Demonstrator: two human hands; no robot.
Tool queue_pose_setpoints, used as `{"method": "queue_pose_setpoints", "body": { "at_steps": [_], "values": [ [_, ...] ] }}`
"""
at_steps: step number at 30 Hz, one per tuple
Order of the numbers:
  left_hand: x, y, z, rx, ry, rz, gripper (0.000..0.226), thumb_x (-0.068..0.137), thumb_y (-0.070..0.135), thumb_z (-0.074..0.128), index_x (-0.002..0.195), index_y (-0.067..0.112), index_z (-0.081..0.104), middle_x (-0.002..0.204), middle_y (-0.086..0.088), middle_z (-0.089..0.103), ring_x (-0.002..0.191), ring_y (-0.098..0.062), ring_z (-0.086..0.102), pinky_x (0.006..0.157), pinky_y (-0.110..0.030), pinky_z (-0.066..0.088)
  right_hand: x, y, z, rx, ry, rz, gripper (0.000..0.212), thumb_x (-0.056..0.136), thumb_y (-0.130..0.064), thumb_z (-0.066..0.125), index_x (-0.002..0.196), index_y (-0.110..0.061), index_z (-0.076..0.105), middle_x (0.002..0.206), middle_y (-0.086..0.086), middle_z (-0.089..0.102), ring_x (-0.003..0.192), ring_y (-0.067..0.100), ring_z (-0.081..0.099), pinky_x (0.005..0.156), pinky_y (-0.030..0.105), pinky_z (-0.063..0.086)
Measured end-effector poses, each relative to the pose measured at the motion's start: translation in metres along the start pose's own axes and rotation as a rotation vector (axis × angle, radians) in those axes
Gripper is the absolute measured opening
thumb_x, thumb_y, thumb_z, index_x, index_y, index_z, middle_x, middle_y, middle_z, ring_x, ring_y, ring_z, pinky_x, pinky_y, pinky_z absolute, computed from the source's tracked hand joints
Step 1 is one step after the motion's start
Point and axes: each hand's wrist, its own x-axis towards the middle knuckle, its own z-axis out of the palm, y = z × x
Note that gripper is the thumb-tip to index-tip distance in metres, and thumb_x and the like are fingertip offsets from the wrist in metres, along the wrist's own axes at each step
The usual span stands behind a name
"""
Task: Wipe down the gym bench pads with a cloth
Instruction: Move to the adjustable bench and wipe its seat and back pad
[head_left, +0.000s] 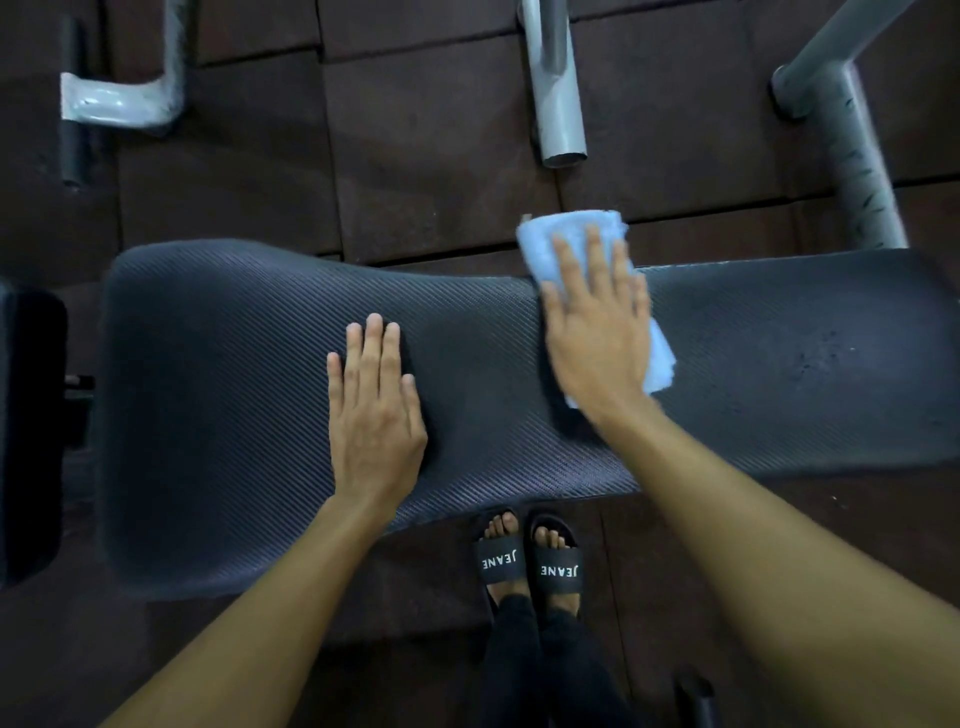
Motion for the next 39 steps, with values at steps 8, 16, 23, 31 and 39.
{"method": "queue_pose_setpoints", "body": {
  "at_steps": [8, 16, 23, 31, 39],
  "values": [
    [0.008, 0.105, 0.028, 0.023, -0.082, 0.143, 0.057, 0.102, 0.041, 0.032, 0.154, 0.019, 0.024, 0.162, -0.004, 0.018, 0.151, -0.024, 0.011, 0.120, -0.053, 0.012, -0.125, 0.069, -0.012, -0.051, 0.023, 0.091, 0.052, 0.104, -0.040, 0.029, 0.154, -0.033, 0.021, 0.164, -0.002, 0.012, 0.152, 0.022, 0.009, 0.119, 0.045, 0.020],
    [0.006, 0.114, 0.039, 0.157, -0.066, 0.150, 0.056, 0.102, 0.042, 0.029, 0.154, 0.023, 0.025, 0.162, -0.004, 0.018, 0.150, -0.027, 0.012, 0.119, -0.056, 0.012, -0.033, 0.109, -0.026, -0.057, 0.021, -0.141, 0.050, 0.104, -0.042, 0.031, 0.153, -0.035, 0.025, 0.164, -0.003, 0.016, 0.151, 0.021, 0.011, 0.120, 0.044, 0.014],
    [0.008, 0.202, 0.047, 0.005, -0.085, 0.097, 0.061, 0.100, 0.049, 0.032, 0.154, 0.022, 0.025, 0.163, -0.006, 0.015, 0.151, -0.027, 0.007, 0.121, -0.054, 0.006, 0.021, 0.214, -0.069, -0.042, 0.043, 0.068, 0.051, 0.103, -0.044, 0.029, 0.153, -0.035, 0.025, 0.164, -0.004, 0.015, 0.151, 0.023, 0.012, 0.120, 0.048, 0.014],
    [0.009, 0.246, 0.073, 0.149, -0.092, 0.095, 0.065, 0.099, 0.061, 0.023, 0.156, 0.029, 0.015, 0.164, -0.004, 0.009, 0.151, -0.031, 0.004, 0.120, -0.058, 0.006, -0.101, 0.238, -0.057, -0.070, 0.089, 0.184, 0.052, 0.103, -0.042, 0.030, 0.154, -0.030, 0.024, 0.164, 0.002, 0.014, 0.150, 0.028, 0.013, 0.117, 0.049, 0.019],
    [0.012, 0.246, 0.071, 0.105, -0.122, 0.062, 0.065, 0.098, 0.061, 0.023, 0.155, 0.032, 0.013, 0.164, 0.001, 0.006, 0.151, -0.026, -0.002, 0.121, -0.054, 0.000, -0.011, 0.248, -0.066, -0.114, 0.061, -0.127, 0.051, 0.102, -0.047, 0.034, 0.152, -0.036, 0.028, 0.162, -0.004, 0.020, 0.150, 0.023, 0.016, 0.118, 0.046, 0.018]
  ]
}}
